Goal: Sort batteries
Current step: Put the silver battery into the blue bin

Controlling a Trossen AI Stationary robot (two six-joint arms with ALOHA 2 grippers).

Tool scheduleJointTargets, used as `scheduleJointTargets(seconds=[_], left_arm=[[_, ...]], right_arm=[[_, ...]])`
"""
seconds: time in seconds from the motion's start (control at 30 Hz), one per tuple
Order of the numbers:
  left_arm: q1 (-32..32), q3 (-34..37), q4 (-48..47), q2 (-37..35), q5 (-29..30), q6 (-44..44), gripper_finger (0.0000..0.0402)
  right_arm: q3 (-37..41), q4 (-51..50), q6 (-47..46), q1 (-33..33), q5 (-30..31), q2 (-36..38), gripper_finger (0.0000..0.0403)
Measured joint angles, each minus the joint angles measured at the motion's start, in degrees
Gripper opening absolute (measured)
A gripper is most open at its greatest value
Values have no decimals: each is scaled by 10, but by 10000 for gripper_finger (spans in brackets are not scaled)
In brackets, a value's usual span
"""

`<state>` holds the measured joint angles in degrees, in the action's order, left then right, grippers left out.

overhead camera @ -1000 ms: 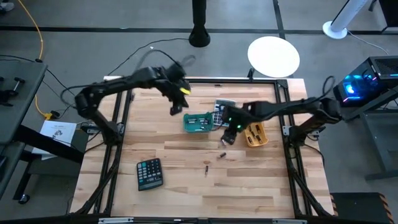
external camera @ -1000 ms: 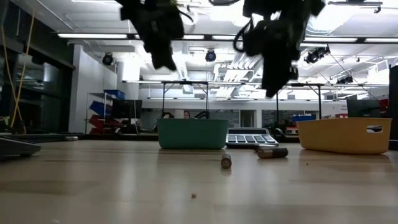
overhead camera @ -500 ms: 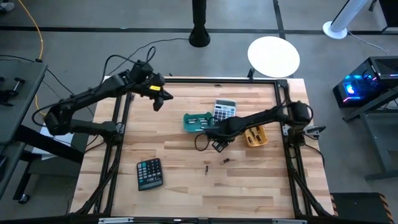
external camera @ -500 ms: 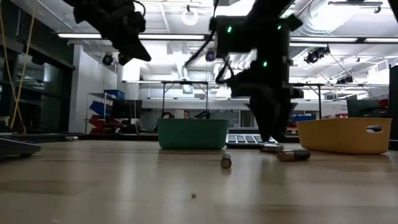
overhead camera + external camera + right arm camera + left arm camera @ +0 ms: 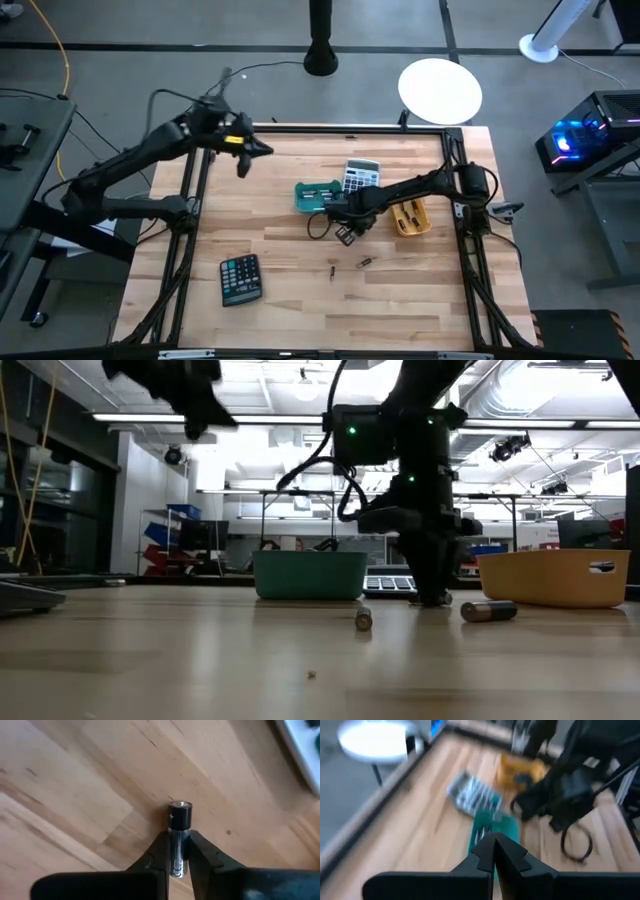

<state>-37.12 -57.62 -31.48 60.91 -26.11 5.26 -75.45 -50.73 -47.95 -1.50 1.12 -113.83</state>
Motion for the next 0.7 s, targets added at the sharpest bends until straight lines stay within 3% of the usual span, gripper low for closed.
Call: scheduleJointTargets(seconds=[0.17,0.33,0.43,0.57,0.7], left_arm=[[-7,-12,42,-70,28,19,1],[-12,-12,55,-96,57,-7,1],[-11,-12,45,-95,57,-35,1],[4,-12,22,-90,59,-59,13],[38,-11,18,-91,60,-80,53]], right_arm=[[-82,-23,14,15,40,39,49],[-168,29,71,37,94,43,50],[-177,105,108,52,91,44,55],[-174,75,117,75,74,27,86],[-174,45,175,85,74,24,138]])
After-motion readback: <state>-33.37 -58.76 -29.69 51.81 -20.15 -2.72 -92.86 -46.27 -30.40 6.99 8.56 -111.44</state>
